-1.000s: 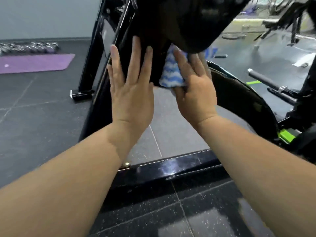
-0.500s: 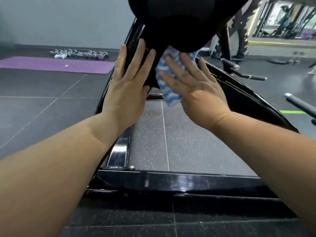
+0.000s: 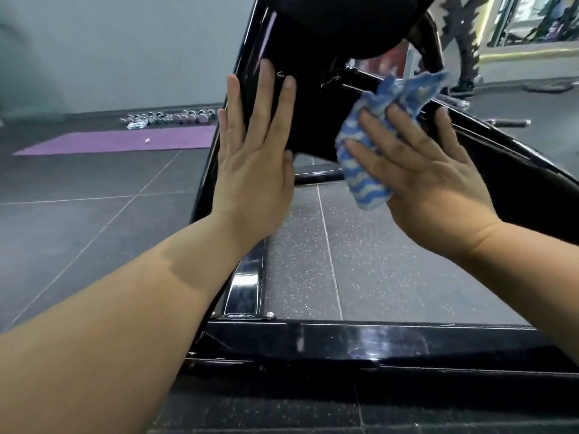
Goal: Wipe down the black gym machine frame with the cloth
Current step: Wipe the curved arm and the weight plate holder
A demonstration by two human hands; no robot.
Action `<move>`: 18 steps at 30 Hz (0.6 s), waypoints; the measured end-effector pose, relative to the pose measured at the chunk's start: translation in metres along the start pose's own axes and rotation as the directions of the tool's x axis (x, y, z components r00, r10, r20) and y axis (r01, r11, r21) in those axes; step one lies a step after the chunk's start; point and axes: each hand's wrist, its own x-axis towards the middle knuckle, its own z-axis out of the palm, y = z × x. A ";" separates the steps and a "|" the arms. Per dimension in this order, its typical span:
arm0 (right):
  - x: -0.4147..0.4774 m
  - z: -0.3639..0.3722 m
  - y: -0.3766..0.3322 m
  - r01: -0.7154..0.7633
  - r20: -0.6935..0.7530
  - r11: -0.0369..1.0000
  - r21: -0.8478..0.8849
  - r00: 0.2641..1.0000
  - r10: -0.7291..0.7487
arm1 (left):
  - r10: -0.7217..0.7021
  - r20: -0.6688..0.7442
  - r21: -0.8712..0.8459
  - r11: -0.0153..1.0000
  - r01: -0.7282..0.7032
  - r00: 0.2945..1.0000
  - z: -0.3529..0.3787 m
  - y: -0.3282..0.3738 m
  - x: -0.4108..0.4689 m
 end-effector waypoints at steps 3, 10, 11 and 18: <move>-0.019 -0.002 0.010 -0.064 0.007 0.998 0.001 0.998 0.064 | -0.005 -0.011 -0.025 1.000 0.005 1.000 0.000 0.000 0.000; 0.046 0.003 -0.033 0.099 -0.029 0.993 0.066 0.995 -0.098 | 0.020 -0.048 -0.083 0.996 -0.024 0.999 -0.005 -0.002 0.001; 0.042 0.005 -0.028 0.094 -0.028 0.994 0.063 0.995 -0.092 | 0.020 -0.047 -0.057 0.998 -0.023 0.999 -0.005 0.000 0.001; 0.005 0.010 -0.026 -0.070 -0.047 0.991 0.115 0.996 0.076 | 0.074 -0.004 -0.003 0.997 -0.074 0.997 -0.015 -0.004 0.000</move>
